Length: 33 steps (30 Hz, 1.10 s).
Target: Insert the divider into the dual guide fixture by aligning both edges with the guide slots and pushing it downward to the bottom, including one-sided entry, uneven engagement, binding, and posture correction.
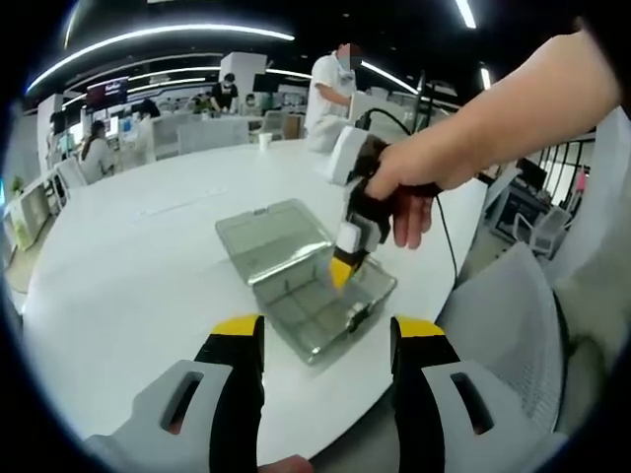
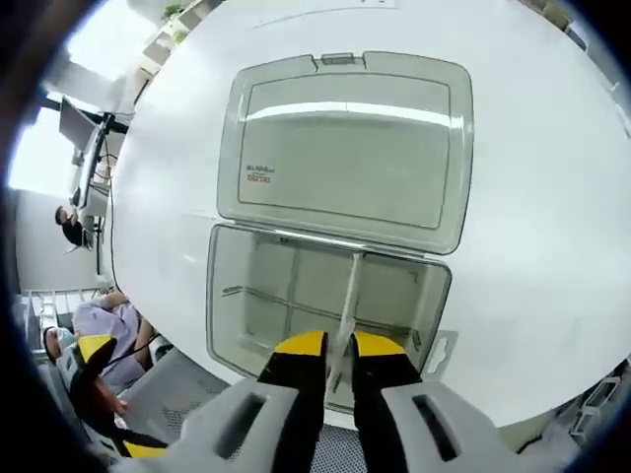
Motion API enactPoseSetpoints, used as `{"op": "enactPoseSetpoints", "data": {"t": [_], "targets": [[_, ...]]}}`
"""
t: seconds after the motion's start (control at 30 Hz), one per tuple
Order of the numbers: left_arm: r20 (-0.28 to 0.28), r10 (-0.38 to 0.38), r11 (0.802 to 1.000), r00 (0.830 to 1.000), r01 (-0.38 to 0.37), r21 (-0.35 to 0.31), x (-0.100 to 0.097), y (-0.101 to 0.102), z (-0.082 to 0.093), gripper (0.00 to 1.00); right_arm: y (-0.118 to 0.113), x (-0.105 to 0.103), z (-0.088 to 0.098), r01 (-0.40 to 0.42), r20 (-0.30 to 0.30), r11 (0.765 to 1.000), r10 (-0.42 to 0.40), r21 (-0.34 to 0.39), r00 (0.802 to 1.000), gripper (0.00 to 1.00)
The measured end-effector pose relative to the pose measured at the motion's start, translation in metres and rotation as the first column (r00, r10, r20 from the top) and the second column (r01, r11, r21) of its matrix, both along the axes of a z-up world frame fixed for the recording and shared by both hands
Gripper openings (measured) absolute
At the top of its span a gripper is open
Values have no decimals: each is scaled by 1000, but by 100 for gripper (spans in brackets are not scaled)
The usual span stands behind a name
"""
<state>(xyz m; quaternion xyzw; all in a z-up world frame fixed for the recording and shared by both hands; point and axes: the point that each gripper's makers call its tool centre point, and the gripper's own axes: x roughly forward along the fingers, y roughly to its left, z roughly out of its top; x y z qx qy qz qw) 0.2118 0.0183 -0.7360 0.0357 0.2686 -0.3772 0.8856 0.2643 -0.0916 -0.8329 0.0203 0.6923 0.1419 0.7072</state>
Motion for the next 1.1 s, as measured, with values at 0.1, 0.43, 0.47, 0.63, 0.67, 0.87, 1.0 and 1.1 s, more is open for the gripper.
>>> {"op": "enactPoseSetpoints", "data": {"t": [0.1, 0.43, 0.47, 0.63, 0.67, 0.87, 1.0, 1.1], "targets": [[-5, 1, 1000, 1000, -1, 6, -1, 0, 1, 50, -1, 3, 4, -8, 15, 1000, 7, 16, 1000, 5], [-26, 0, 999, 1000, 1, 39, -8, 3, 2, 50, 0, 5, 21, -129, 98, 985, 118, 113, 988, 1], [-27, 1, 999, 1000, 1, 40, -8, 3, 2, 50, 1, 6, 23, -167, 117, 979, 153, 121, 981, 0], [-42, 7, 999, 999, -4, 54, -11, 6, 0, 50, -2, 2, 29, -230, 183, 962, 202, 146, 962, 0], [-44, 10, 999, 999, -7, 53, -11, 6, 1, 50, -1, 2, 30, -250, 203, 955, 216, 160, 955, 0], [-53, 18, 998, 998, -15, 64, -11, 9, 1, 50, 0, -3, 37, -319, 287, 925, 254, 206, 924, 0], [-59, 22, 997, 998, -17, 74, -11, 10, 0, 50, 5, -4, 42, -336, 332, 904, 242, 265, 912, 0], [-61, 23, 997, 998, -18, 78, -11, 10, 0, 50, 8, -5, 48, -388, 402, 878, 259, 281, 878, 0]]}}
